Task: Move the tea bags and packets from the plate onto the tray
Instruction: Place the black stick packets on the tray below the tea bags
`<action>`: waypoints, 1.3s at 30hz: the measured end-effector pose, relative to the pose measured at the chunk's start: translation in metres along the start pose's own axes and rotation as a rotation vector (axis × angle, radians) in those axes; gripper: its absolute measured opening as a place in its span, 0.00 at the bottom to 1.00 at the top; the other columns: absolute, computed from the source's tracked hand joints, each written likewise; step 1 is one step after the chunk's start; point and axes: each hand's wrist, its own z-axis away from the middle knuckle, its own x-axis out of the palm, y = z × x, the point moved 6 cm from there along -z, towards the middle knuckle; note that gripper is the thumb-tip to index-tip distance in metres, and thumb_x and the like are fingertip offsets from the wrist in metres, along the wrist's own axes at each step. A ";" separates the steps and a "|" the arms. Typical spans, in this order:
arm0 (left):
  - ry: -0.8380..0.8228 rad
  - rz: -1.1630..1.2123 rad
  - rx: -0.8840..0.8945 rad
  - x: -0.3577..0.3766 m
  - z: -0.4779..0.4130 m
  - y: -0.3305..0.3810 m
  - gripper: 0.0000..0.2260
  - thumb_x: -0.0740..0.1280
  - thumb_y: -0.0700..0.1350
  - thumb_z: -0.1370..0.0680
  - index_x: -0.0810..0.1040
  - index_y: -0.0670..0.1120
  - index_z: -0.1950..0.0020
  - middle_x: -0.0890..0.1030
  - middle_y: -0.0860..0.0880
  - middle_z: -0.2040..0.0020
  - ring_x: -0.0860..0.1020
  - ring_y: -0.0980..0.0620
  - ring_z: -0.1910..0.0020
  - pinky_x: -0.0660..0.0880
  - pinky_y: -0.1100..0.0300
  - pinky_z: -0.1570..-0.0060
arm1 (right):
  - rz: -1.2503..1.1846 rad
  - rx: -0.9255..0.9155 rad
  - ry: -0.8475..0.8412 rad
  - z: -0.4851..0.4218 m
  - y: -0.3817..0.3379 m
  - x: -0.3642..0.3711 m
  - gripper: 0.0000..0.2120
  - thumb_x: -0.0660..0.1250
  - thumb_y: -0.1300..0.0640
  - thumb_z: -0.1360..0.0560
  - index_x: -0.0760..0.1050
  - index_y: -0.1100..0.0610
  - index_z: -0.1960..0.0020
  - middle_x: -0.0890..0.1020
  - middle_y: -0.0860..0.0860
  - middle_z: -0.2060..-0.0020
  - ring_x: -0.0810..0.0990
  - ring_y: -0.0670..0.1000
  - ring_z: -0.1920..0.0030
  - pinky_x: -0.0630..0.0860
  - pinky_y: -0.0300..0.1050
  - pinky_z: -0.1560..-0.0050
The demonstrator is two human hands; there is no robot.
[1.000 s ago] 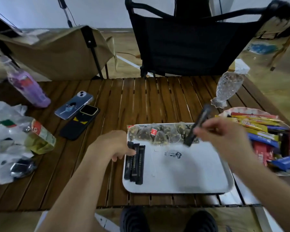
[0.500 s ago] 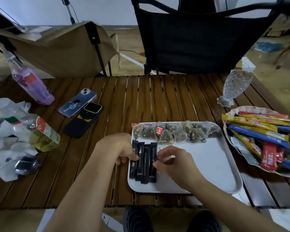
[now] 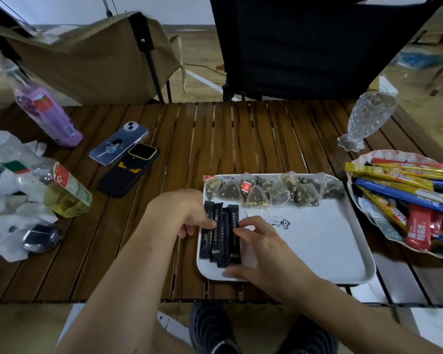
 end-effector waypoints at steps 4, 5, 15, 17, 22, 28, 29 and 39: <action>-0.016 -0.022 0.016 0.001 0.000 0.003 0.11 0.70 0.55 0.21 0.73 0.50 0.48 0.81 0.49 0.59 0.81 0.53 0.64 0.74 0.62 0.70 | 0.067 -0.025 0.036 -0.002 -0.001 0.003 0.33 0.71 0.39 0.27 0.67 0.49 0.26 0.63 0.43 0.31 0.65 0.47 0.32 0.70 0.42 0.33; -0.015 -0.027 0.013 0.001 -0.001 0.003 0.11 0.70 0.55 0.21 0.74 0.50 0.48 0.81 0.49 0.59 0.81 0.53 0.64 0.74 0.62 0.70 | 0.069 -0.026 0.049 -0.002 -0.002 0.003 0.33 0.70 0.40 0.26 0.67 0.50 0.26 0.63 0.43 0.31 0.65 0.47 0.32 0.71 0.42 0.34; 0.024 -0.018 0.005 0.000 -0.003 0.001 0.11 0.69 0.54 0.20 0.71 0.52 0.57 0.81 0.48 0.59 0.81 0.53 0.65 0.74 0.62 0.71 | 0.022 -0.009 0.098 -0.002 0.001 0.003 0.27 0.71 0.44 0.25 0.68 0.50 0.29 0.68 0.44 0.33 0.70 0.46 0.35 0.73 0.41 0.37; 0.031 -0.023 0.001 0.000 -0.003 0.001 0.10 0.69 0.53 0.20 0.71 0.51 0.54 0.81 0.48 0.59 0.81 0.52 0.64 0.74 0.61 0.70 | 0.026 -0.017 0.093 -0.002 0.001 0.003 0.27 0.71 0.45 0.25 0.69 0.51 0.29 0.68 0.44 0.33 0.70 0.46 0.34 0.73 0.42 0.36; 0.055 -0.045 -0.007 -0.001 -0.002 0.001 0.12 0.67 0.53 0.19 0.71 0.50 0.59 0.82 0.48 0.59 0.81 0.52 0.63 0.74 0.61 0.69 | 0.015 -0.028 0.083 0.001 0.001 0.002 0.27 0.69 0.43 0.23 0.68 0.50 0.28 0.67 0.43 0.32 0.72 0.46 0.36 0.75 0.41 0.39; 0.211 -0.124 0.078 -0.011 0.010 0.013 0.16 0.63 0.58 0.18 0.78 0.47 0.55 0.84 0.48 0.60 0.83 0.49 0.62 0.80 0.53 0.61 | 0.025 -0.017 0.125 0.003 0.003 -0.023 0.15 0.63 0.45 0.20 0.74 0.49 0.36 0.74 0.44 0.42 0.78 0.46 0.47 0.75 0.39 0.52; 0.255 -0.129 0.115 -0.011 0.012 0.019 0.16 0.63 0.58 0.18 0.80 0.47 0.55 0.84 0.48 0.60 0.83 0.49 0.61 0.81 0.52 0.58 | 0.037 -0.018 0.134 0.003 0.004 -0.030 0.13 0.63 0.46 0.20 0.76 0.50 0.39 0.76 0.45 0.44 0.78 0.46 0.49 0.76 0.41 0.53; 0.606 -0.184 0.458 -0.010 0.029 0.076 0.15 0.62 0.59 0.19 0.75 0.52 0.61 0.78 0.52 0.66 0.77 0.56 0.66 0.73 0.59 0.68 | 0.210 0.161 0.260 0.016 0.076 -0.134 0.05 0.65 0.52 0.23 0.77 0.49 0.57 0.83 0.47 0.62 0.80 0.49 0.61 0.80 0.52 0.58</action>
